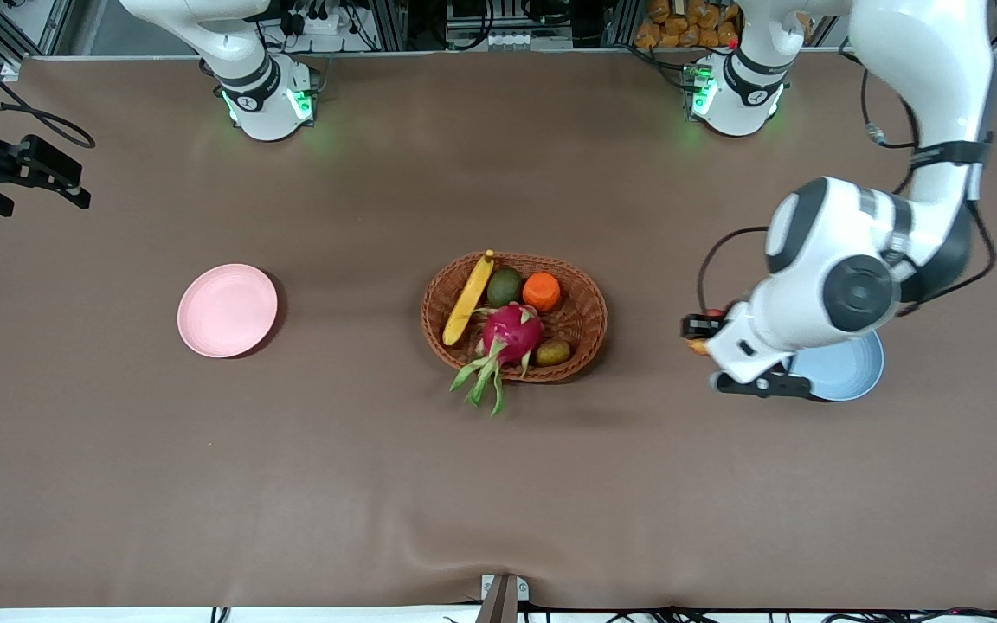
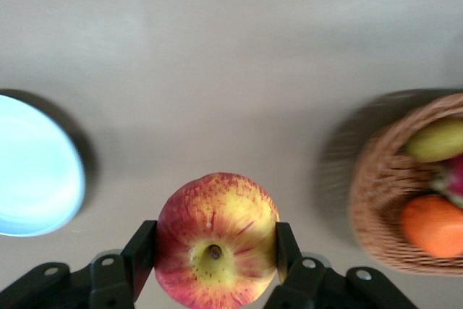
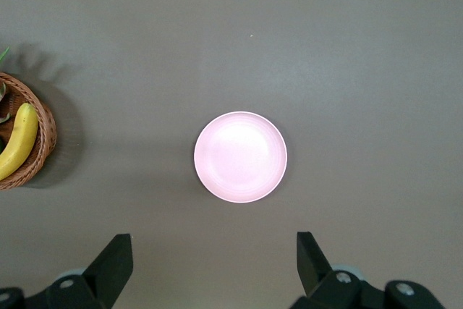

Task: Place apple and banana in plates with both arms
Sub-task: 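Carry the apple with the left gripper over the blue plate, then open the left gripper to drop the apple while the right gripper moves out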

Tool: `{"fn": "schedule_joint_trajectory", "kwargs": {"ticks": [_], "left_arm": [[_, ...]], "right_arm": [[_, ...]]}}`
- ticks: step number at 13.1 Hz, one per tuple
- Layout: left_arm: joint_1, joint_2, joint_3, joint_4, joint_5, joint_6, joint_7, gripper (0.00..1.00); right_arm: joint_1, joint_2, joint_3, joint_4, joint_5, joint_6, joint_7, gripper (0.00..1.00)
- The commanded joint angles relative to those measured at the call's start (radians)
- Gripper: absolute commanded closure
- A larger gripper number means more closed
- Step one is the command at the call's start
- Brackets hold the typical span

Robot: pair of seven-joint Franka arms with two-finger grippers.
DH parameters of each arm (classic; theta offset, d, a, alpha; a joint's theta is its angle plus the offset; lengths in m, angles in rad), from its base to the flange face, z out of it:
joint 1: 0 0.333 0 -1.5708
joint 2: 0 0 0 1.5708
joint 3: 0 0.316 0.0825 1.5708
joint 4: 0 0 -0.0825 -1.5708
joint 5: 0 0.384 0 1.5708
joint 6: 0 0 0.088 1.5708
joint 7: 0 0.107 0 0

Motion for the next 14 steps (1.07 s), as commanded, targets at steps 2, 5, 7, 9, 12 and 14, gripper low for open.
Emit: {"fn": "schedule_joint_trajectory", "kwargs": {"ticks": [2,5,7,9,12,14], "left_arm": [[0.092,-0.154,-0.015,-0.27,0.073,0.149,0.102,0.83],[0.165,-0.196,-0.015,-0.419,0.147,0.295,0.156,0.83],[0.234,-0.189,-0.017,-0.476,0.162,0.385,0.239,0.83],[0.319,-0.128,-0.017,-0.519,0.162,0.517,0.39,0.82],[0.39,-0.107,-0.017,-0.518,0.162,0.538,0.499,0.82],[0.397,-0.083,-0.015,-0.519,0.165,0.547,0.518,0.78]], "right_arm": [[-0.012,0.007,0.007,0.022,0.015,-0.014,-0.006,0.0],[-0.015,0.007,0.005,0.021,0.015,-0.014,-0.009,0.0],[-0.007,0.009,0.005,0.021,0.009,-0.013,-0.01,0.0],[-0.016,0.021,0.005,0.019,0.009,-0.014,-0.012,0.0],[0.005,0.069,0.008,0.019,0.012,-0.014,-0.009,0.0],[0.061,0.114,0.013,0.019,0.012,-0.014,-0.012,0.0]]}}
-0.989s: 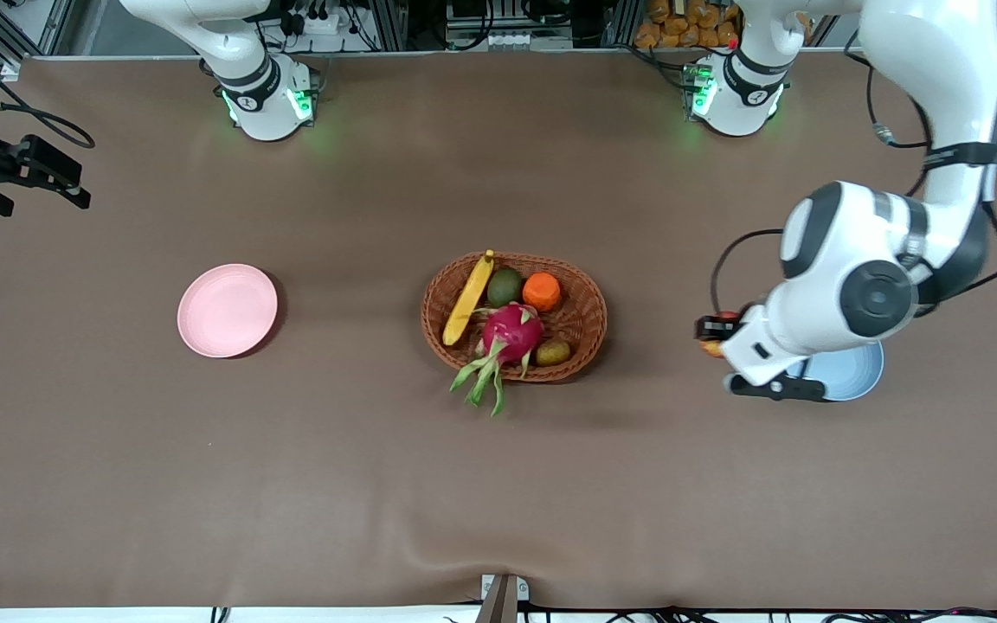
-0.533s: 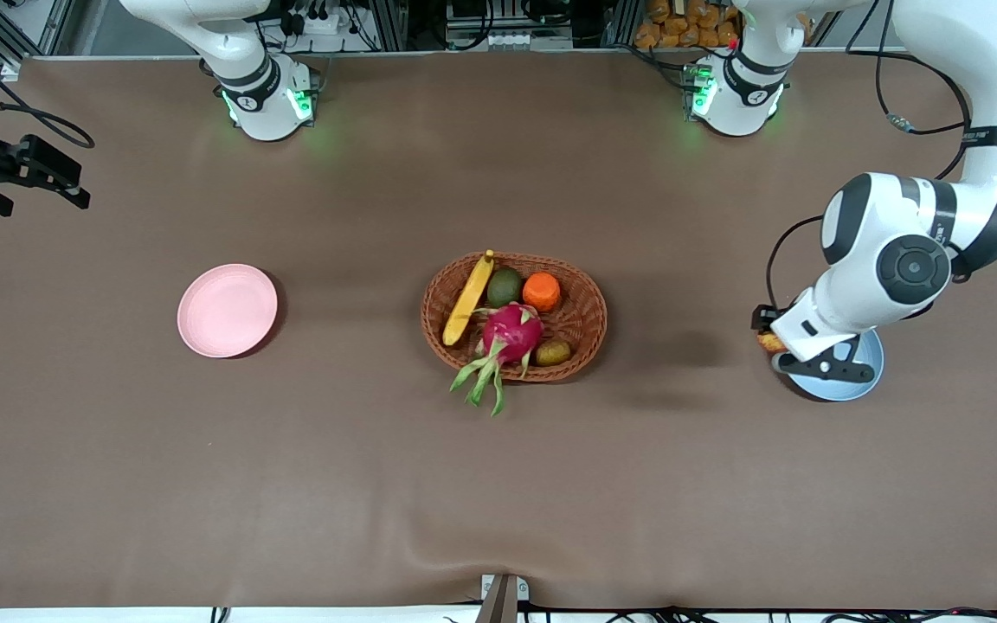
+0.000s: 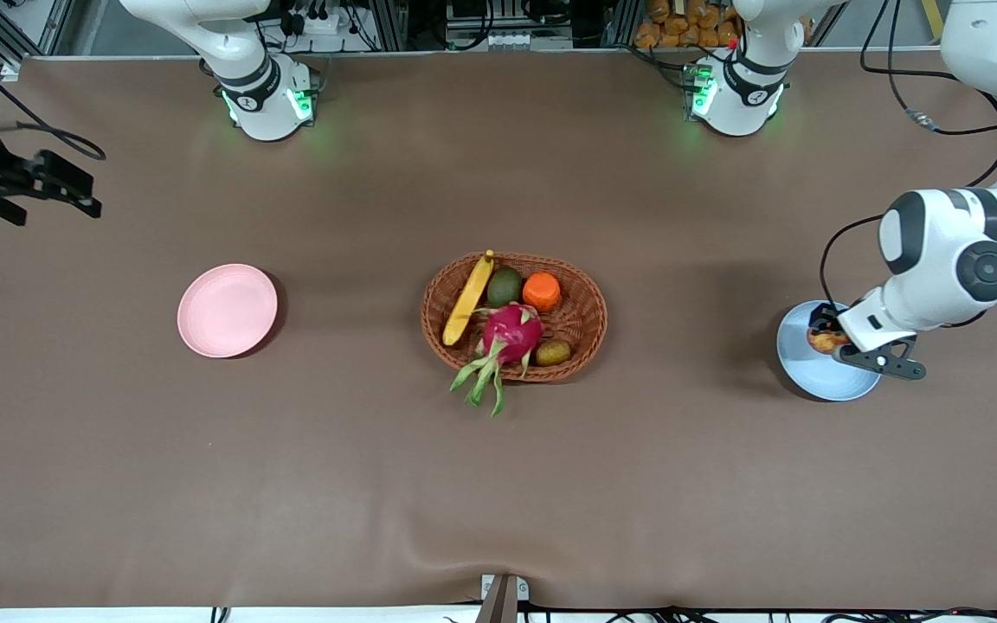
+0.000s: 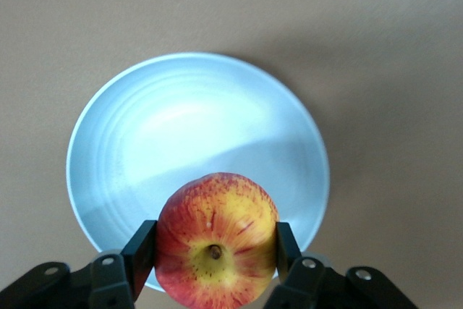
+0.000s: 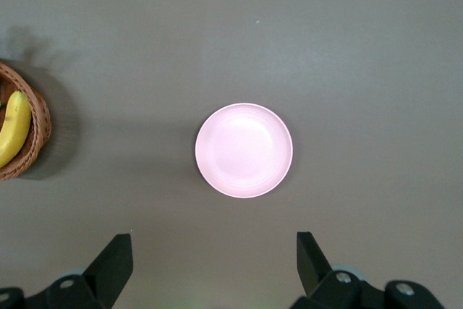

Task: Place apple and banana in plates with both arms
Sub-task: 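Open the left gripper to drop the apple while the right gripper moves out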

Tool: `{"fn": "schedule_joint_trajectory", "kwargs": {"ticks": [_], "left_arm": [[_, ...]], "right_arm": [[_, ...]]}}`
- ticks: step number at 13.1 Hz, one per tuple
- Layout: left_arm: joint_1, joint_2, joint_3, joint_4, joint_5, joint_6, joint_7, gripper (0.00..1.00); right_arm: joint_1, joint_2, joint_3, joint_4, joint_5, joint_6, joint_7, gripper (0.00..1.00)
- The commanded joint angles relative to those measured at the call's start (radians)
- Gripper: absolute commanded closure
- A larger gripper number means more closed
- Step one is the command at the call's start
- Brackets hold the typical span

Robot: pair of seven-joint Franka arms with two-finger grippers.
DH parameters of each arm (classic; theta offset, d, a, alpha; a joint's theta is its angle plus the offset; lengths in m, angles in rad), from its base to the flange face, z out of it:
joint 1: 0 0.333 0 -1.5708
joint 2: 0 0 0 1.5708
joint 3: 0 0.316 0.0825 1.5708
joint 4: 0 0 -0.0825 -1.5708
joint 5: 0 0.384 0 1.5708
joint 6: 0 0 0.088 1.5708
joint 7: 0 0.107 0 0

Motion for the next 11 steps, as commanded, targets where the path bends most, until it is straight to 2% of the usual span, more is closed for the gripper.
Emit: {"fn": "schedule_joint_trajectory", "kwargs": {"ticks": [1,3,6,7,8,9,10,11], "left_arm": [[0.011,0.011,-0.012,-0.006,0.029,0.041,0.03,0.77],[0.037,0.043,-0.012,-0.001,0.03,0.081,0.061,0.77],[0.04,0.054,-0.012,0.004,0.046,0.086,0.066,0.74],[0.042,0.065,-0.012,0.008,0.059,0.089,0.066,0.68],[0.042,0.068,-0.012,0.01,0.064,0.092,0.064,0.58],[0.043,0.071,-0.012,0.011,0.064,0.092,0.064,0.19],[0.042,0.074,-0.012,0.017,0.063,0.092,0.064,0.0],[0.04,0.074,-0.014,0.021,0.063,0.087,0.055,0.0]], "right_arm": [[0.089,0.09,0.004,0.023,0.01,-0.01,0.001,0.0],[0.184,0.111,0.005,0.023,0.012,0.01,0.013,0.0],[0.339,0.171,0.005,0.023,0.012,0.084,0.261,0.0],[0.382,0.194,0.005,0.023,0.012,0.11,0.324,0.0],[0.428,0.219,0.005,0.023,0.013,0.14,0.403,0.0],[0.481,0.246,0.005,0.023,0.013,0.172,0.492,0.0],[0.531,0.274,0.007,0.023,0.013,0.206,0.571,0.0],[0.584,0.305,0.005,0.023,0.012,0.241,0.646,0.0]]}}
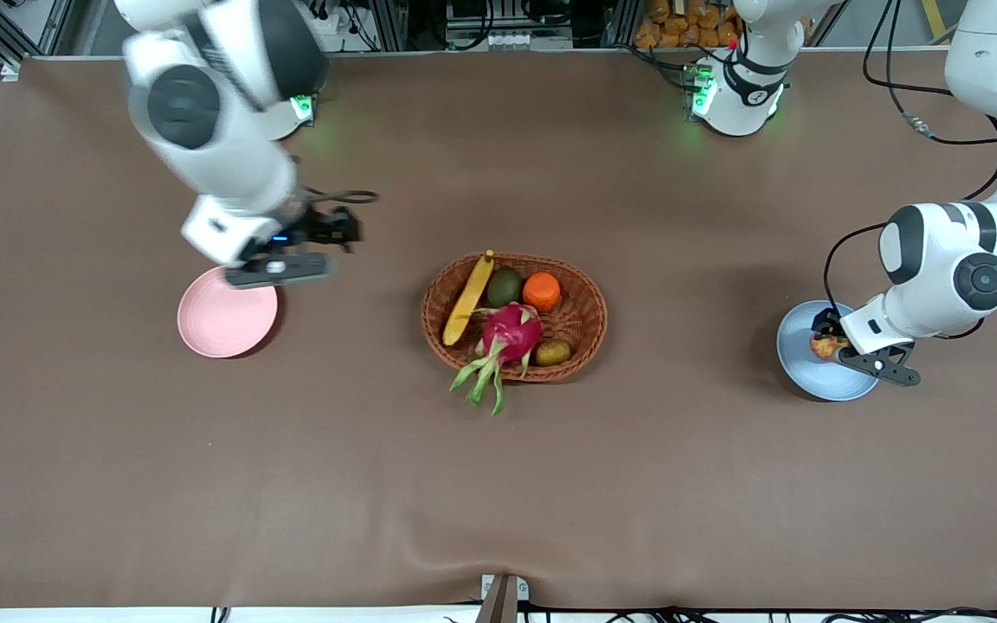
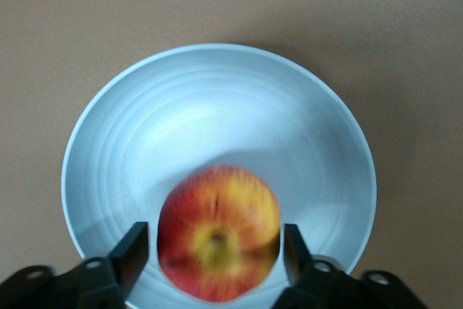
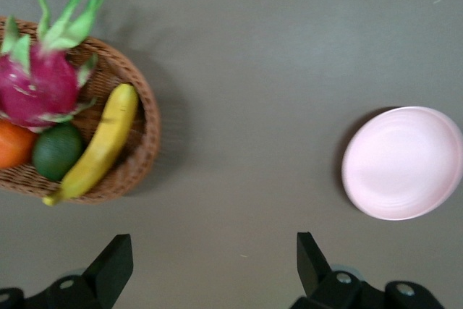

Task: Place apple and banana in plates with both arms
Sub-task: 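Open the left gripper to drop the apple while the right gripper moves out, then lift the left gripper away while the right gripper reaches the banana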

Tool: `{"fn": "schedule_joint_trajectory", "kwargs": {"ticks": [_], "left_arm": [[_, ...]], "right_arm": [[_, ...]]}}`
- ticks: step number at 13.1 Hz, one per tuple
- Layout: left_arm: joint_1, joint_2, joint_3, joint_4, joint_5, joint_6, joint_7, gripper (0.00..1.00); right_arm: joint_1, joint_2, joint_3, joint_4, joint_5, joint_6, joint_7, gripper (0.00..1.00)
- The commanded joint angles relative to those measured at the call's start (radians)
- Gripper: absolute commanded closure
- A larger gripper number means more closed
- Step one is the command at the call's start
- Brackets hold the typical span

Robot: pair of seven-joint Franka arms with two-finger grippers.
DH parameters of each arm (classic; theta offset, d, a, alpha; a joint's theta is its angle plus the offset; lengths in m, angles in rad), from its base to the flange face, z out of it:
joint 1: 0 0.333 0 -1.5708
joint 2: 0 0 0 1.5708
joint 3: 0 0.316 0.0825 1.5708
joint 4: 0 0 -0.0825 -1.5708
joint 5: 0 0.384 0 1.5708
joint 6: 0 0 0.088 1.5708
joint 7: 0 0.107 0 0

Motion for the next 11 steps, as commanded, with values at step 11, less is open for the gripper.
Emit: {"fn": "schedule_joint_trajectory", "kwargs": {"ticks": [11], "left_arm": [[-0.017,-0.017,-0.112,0.355,0.009,-0.372,-0.005,0.0]], "right_arm": [[0.361,0.364,-0.016,0.147,-0.017,0.201,0.591,0.15]]}}
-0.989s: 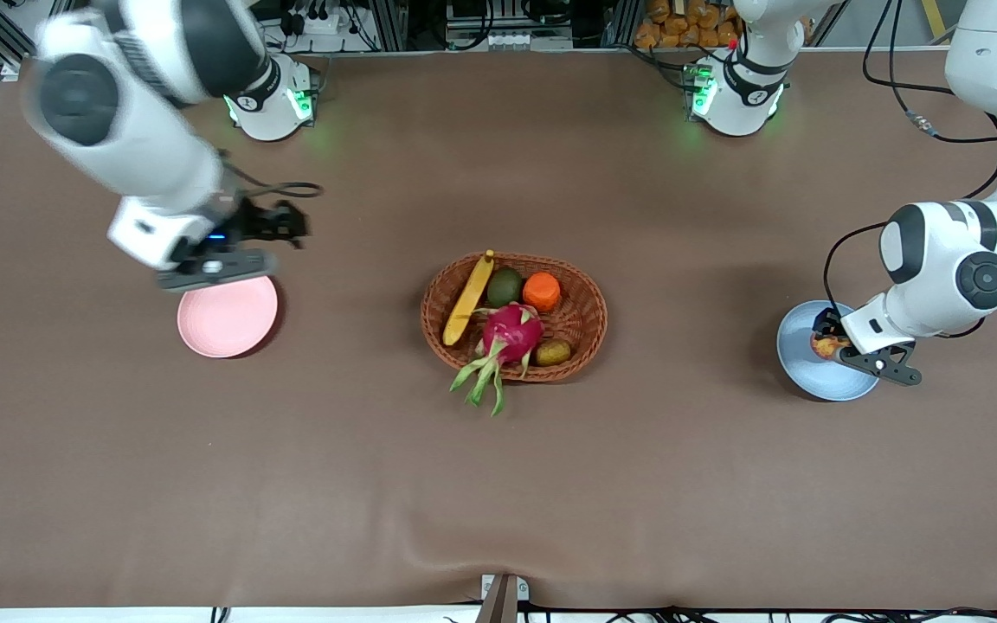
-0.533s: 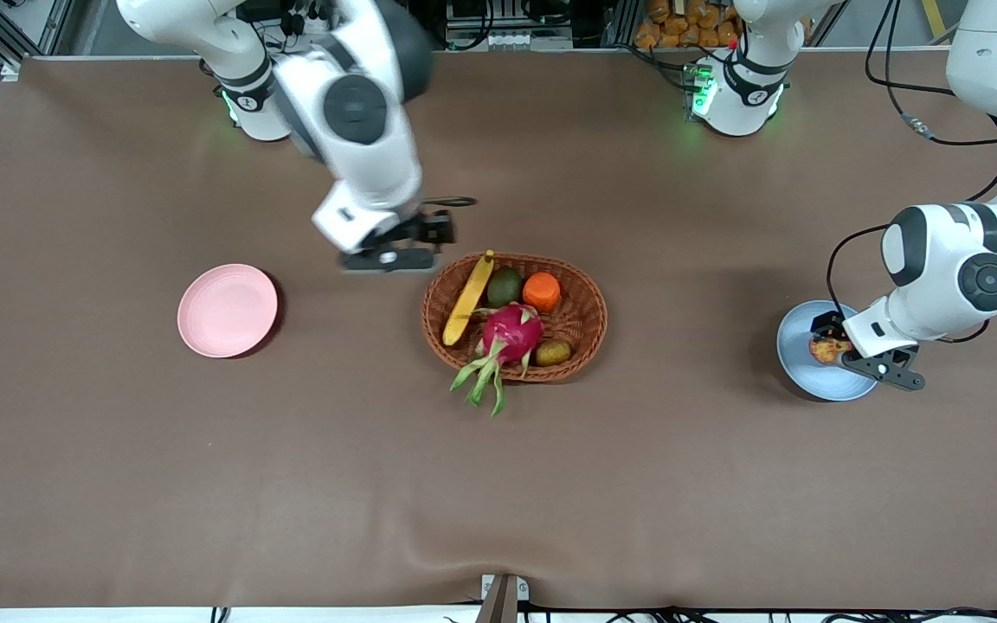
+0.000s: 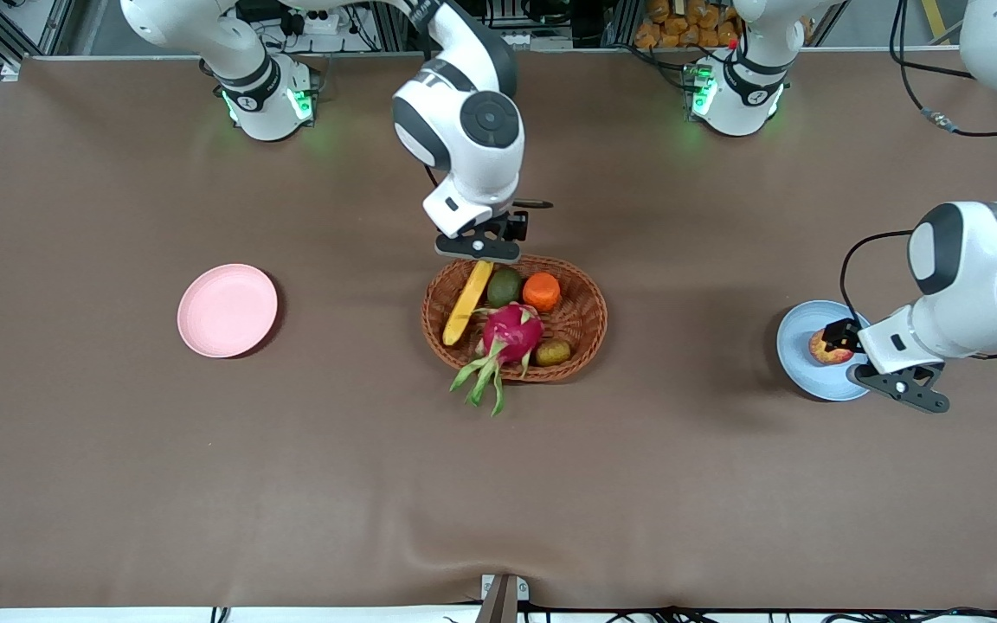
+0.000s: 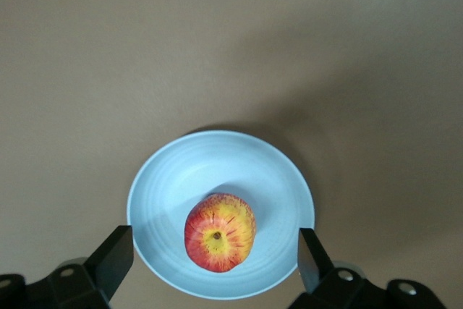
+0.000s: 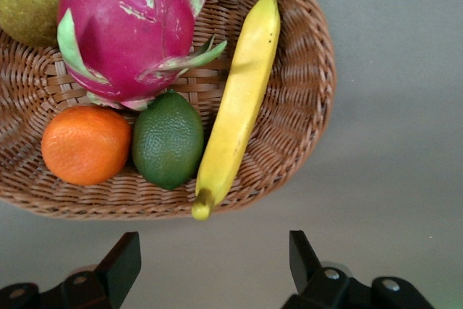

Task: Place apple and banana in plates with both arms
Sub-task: 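Lift the left gripper away while the right gripper reaches the banana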

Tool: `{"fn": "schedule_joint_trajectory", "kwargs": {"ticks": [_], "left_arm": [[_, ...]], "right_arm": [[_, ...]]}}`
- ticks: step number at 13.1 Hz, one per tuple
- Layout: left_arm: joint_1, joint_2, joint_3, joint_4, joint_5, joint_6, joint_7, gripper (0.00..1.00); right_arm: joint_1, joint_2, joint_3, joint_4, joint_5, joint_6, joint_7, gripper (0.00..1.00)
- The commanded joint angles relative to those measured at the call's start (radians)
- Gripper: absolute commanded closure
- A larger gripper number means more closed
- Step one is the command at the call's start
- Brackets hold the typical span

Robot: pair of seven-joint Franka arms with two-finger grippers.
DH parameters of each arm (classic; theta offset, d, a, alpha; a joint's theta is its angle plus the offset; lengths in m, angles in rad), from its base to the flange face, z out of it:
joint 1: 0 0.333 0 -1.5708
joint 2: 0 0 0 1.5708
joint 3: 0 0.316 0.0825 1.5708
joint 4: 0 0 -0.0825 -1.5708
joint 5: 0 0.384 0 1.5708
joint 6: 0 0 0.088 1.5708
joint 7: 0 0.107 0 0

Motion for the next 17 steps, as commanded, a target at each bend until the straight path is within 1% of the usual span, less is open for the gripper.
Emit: {"fn": "schedule_joint_trajectory", "kwargs": {"ticks": [1,2,4,5,6,7,8,9,10,12,13,14,15,17], "left_arm": [[0.001,0.01,-0.009,0.074,0.009,-0.057,0.001,0.0],[0.001,0.011,-0.009,0.078,0.009,-0.057,0.001,0.0],[-0.001,0.011,-0.009,0.094,-0.004,-0.057,-0.003,0.0],[0.001,0.014,-0.009,0.104,-0.028,-0.057,-0.005,0.0],[-0.008,0.027,-0.009,0.119,-0.04,-0.057,-0.005,0.0],[-0.051,0.021,0.003,0.124,-0.053,-0.057,-0.014,0.0],[-0.088,-0.004,0.021,0.121,-0.067,-0.072,-0.038,0.0],[-0.132,-0.027,0.057,0.122,-0.079,-0.105,-0.066,0.0],[-0.193,-0.054,0.112,0.124,-0.108,-0.135,-0.091,0.0],[-0.399,-0.113,0.318,0.124,-0.174,-0.188,-0.127,0.0],[-0.435,-0.139,0.36,0.122,-0.209,-0.227,-0.138,0.0],[-0.443,-0.166,0.367,0.122,-0.237,-0.268,-0.141,0.0],[-0.444,-0.2,0.367,0.122,-0.243,-0.302,-0.167,0.0],[-0.444,-0.268,0.368,0.119,-0.24,-0.369,-0.229,0.0]], "right_arm": [[0.03,0.061,-0.013,0.06,-0.037,-0.004,0.05,0.16],[0.03,0.069,-0.013,0.06,-0.063,-0.004,0.064,0.17],[0.033,0.095,-0.013,0.062,-0.072,-0.003,0.109,0.24],[0.037,0.104,-0.013,0.062,-0.074,-0.003,0.11,0.25],[0.046,0.112,-0.013,0.062,-0.082,-0.001,0.11,0.31],[0.053,0.118,-0.013,0.062,-0.091,-0.003,0.111,0.37],[0.053,0.127,-0.013,0.062,-0.089,-0.001,0.111,0.37],[0.053,0.132,-0.013,0.063,-0.089,0.0,0.111,0.37],[0.053,0.136,-0.013,0.065,-0.089,0.008,0.113,0.37],[0.054,0.141,-0.013,0.065,-0.089,0.013,0.116,0.39],[0.054,0.142,-0.013,0.065,-0.089,0.013,0.116,0.42],[0.054,0.142,-0.013,0.065,-0.089,0.013,0.119,0.43],[0.053,0.142,-0.013,0.066,-0.091,0.013,0.119,0.43],[0.053,0.145,-0.015,0.072,-0.091,0.013,0.119,0.47]]}}
